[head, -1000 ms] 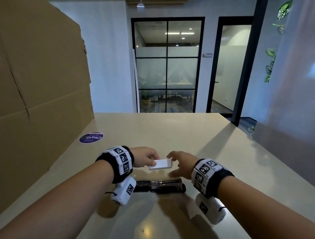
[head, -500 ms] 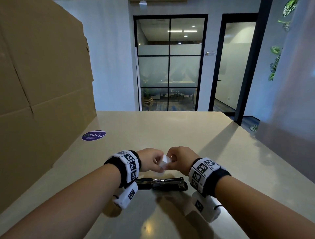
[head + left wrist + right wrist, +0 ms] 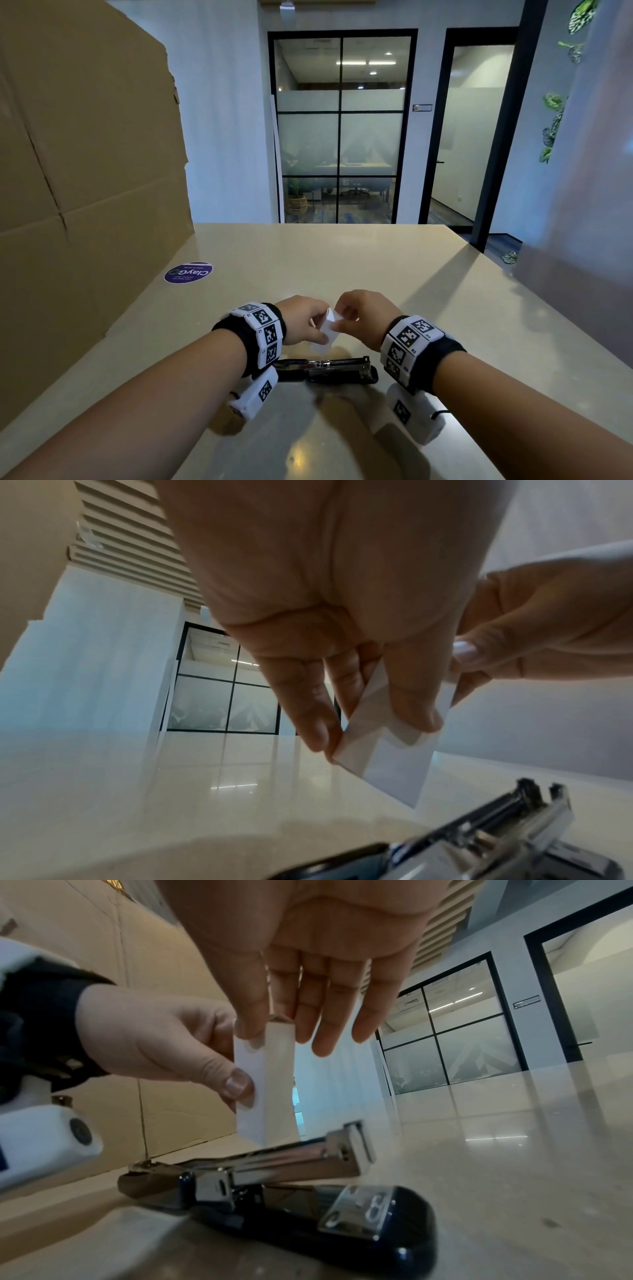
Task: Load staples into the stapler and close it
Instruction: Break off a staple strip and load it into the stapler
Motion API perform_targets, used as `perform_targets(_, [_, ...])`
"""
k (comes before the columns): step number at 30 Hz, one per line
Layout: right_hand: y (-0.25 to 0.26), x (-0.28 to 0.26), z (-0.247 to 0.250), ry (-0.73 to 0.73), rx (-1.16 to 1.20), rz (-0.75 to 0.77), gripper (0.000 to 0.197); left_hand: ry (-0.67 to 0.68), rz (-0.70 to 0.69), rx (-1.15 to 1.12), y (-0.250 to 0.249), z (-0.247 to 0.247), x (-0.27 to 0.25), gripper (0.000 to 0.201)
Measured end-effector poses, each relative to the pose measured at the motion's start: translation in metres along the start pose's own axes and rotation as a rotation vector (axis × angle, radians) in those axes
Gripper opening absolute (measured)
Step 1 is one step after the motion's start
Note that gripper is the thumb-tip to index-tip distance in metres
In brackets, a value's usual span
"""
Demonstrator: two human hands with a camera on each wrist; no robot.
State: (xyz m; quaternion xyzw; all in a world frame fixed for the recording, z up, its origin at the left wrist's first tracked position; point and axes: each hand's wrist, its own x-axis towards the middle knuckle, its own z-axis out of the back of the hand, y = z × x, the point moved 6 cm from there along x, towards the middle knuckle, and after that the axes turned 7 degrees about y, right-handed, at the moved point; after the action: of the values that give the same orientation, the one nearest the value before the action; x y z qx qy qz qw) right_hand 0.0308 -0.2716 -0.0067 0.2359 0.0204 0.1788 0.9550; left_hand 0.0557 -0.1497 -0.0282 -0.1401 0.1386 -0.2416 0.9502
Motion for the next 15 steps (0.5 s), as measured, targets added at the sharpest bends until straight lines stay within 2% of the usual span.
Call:
perform_targets(3, [-0.0019, 0.0009, -0.0004, -0.033, 0.041, -0.024, 0.016, -0.017, 0.0, 0.022, -0.0006, 0.0024, 0.0, 0.03])
perform_targets(8, [-0.0008, 0.0018, 0.0025, -0.053, 0.04, -0.026, 0.024, -0.031, 0.008, 0.067, -0.0016, 0.0047, -0.0008, 0.028])
perform_targets(15, [0.0016, 0.005, 0.0042, -0.035, 0.065, 0.02, 0.022, -0.023, 0.012, 0.092, -0.0021, 0.0029, -0.003, 0.041])
